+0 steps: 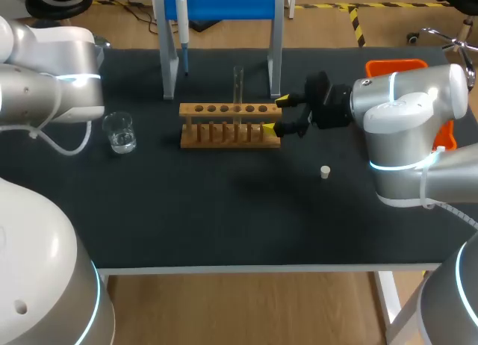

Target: Invert the test tube, pick up the pipette, mount the tip to pipette, aspirate from beaker and dispense into the tube, eject the tip, return the pipette, and cap with the stopper.

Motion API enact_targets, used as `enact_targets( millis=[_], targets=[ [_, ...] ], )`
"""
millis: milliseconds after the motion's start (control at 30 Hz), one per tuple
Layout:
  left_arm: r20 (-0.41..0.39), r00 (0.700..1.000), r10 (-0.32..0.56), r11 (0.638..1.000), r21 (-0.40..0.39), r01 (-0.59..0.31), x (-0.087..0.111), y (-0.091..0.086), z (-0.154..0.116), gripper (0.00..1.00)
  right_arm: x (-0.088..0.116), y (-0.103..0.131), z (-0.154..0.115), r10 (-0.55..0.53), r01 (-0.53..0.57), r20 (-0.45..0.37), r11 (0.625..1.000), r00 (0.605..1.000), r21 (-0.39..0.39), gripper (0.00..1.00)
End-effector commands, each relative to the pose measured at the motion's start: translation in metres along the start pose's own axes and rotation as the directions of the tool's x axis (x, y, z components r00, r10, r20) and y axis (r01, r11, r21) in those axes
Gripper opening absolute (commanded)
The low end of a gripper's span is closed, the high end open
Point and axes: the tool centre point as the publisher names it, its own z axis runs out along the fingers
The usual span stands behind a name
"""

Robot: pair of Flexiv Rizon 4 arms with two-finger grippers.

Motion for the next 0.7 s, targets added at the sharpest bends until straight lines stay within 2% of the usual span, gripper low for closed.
enact_targets(
  millis=[33, 700],
  targets=[
    [0.005, 1.0, 0.003, 1.0, 0.005, -0.003, -0.001, -0.003, -0.007, 0.0, 0.0, 0.0, -0.001, 0.001, -0.001, -0.001, 1.0, 1.0, 0.002, 1.0],
    [0.045, 0.998, 0.032, 0.998, 0.045, -0.034, 0.002, -0.023, -0.032, 0.0, 0.0, 0.0, -0.001, 0.001, -0.001, -0.001, 1.0, 1.0, 0.002, 1.0]
  ],
)
